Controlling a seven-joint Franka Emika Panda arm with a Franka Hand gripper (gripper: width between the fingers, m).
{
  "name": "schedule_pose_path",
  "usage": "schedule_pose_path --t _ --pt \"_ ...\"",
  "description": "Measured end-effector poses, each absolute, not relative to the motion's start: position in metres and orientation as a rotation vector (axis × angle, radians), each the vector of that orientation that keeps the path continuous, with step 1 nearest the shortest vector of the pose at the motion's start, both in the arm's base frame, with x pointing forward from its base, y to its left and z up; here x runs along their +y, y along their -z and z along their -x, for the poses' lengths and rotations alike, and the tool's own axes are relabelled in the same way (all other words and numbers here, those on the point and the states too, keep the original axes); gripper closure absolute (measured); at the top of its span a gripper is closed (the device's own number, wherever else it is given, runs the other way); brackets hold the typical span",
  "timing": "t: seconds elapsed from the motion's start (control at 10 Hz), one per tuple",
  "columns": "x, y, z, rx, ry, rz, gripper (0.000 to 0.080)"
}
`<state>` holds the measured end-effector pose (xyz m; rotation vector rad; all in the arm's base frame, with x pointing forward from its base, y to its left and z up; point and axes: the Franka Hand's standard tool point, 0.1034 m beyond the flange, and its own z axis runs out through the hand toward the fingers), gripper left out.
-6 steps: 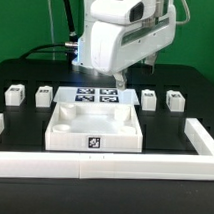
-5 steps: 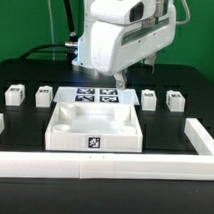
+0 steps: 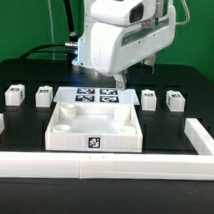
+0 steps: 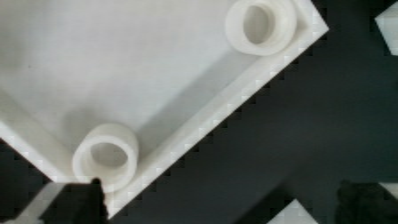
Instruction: Assemble square table
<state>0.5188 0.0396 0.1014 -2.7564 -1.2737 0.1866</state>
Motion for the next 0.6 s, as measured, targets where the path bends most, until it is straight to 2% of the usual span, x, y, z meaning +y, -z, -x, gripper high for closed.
schedule_pose_path --t 0.5,0.6 --pt "0.038 -0.098 -0.515 -1.331 -0.189 2.727 0.015" --pt "0.033 -0.091 -0.5 -1.438 -0.18 2.673 0.015"
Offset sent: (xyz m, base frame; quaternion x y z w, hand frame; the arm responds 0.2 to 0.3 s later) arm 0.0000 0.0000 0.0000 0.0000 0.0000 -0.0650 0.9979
